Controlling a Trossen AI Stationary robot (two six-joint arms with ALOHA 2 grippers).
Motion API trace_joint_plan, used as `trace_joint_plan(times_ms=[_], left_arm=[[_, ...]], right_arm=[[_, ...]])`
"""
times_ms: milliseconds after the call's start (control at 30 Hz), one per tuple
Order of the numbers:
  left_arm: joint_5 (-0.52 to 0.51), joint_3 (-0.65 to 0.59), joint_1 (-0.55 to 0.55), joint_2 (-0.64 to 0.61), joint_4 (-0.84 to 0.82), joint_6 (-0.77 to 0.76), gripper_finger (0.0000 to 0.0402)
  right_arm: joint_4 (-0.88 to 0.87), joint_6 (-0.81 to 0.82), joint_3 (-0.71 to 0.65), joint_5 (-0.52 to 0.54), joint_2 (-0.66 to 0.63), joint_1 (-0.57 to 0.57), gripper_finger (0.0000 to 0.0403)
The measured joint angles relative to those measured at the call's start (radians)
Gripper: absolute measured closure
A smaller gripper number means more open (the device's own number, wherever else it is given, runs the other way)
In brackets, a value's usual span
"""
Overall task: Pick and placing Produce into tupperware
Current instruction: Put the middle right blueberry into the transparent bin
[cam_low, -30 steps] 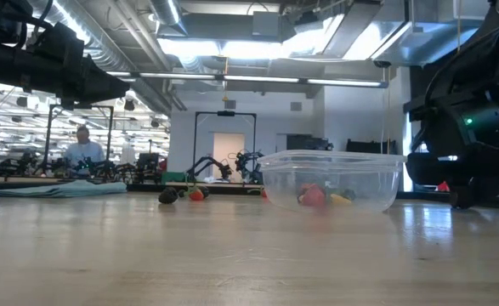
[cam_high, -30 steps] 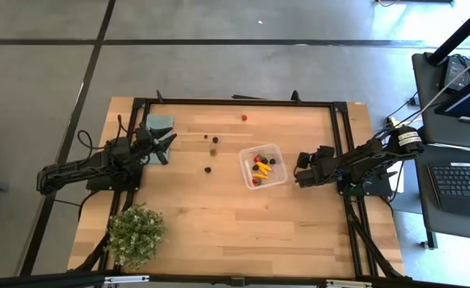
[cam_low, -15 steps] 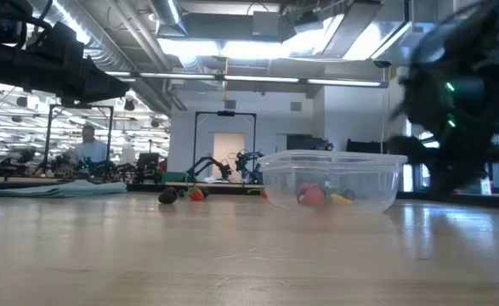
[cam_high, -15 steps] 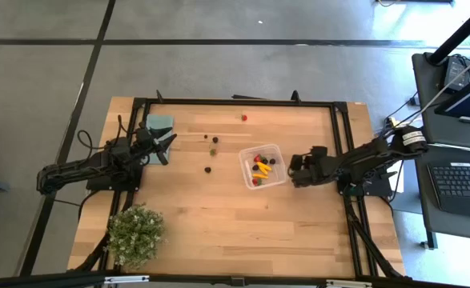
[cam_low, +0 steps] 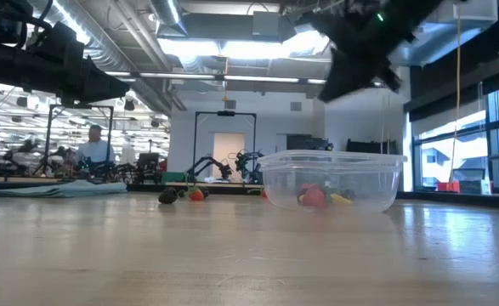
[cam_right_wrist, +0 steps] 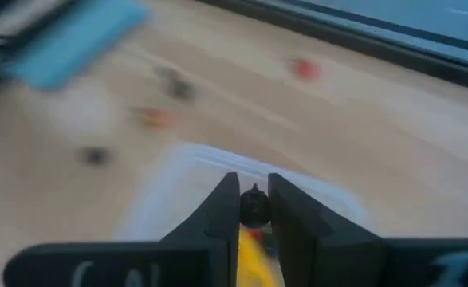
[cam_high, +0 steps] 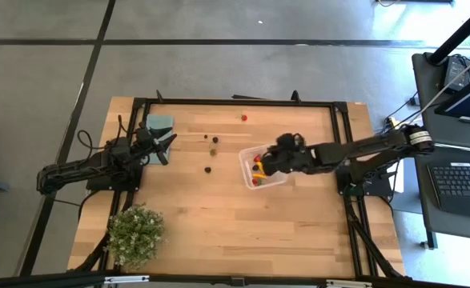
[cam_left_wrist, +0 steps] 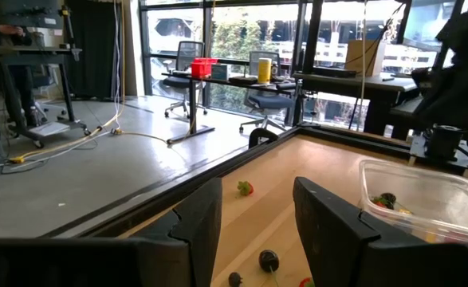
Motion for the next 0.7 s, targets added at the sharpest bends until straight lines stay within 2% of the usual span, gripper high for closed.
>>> trace_joint_plan(times_ms=[100, 367, 600, 700], left_arm=[[0.000, 0.000, 0.000, 0.000, 0.000, 0.000, 0.0253], [0.000, 0.000, 0.000, 0.000, 0.000, -0.001, 0.0253], [0.001, 0.000, 0.000, 0.000, 0.000, -0.031, 0.0253], [0.008, 0.000, 0.000, 0.000, 0.000, -0.035, 0.0253]], right_arm=[[0.028, -0.075, 0.036, -0.078, 0.031, -0.008, 0.0346], [0.027, -0.052, 0.046, -0.301, 0.167, -0.069, 0.0346], [0.045, -0.051, 0.046, -0.388, 0.227, -0.110, 0.0345], [0.043, -0.058, 0.046, -0.399, 0.238, -0.122, 0.0333]])
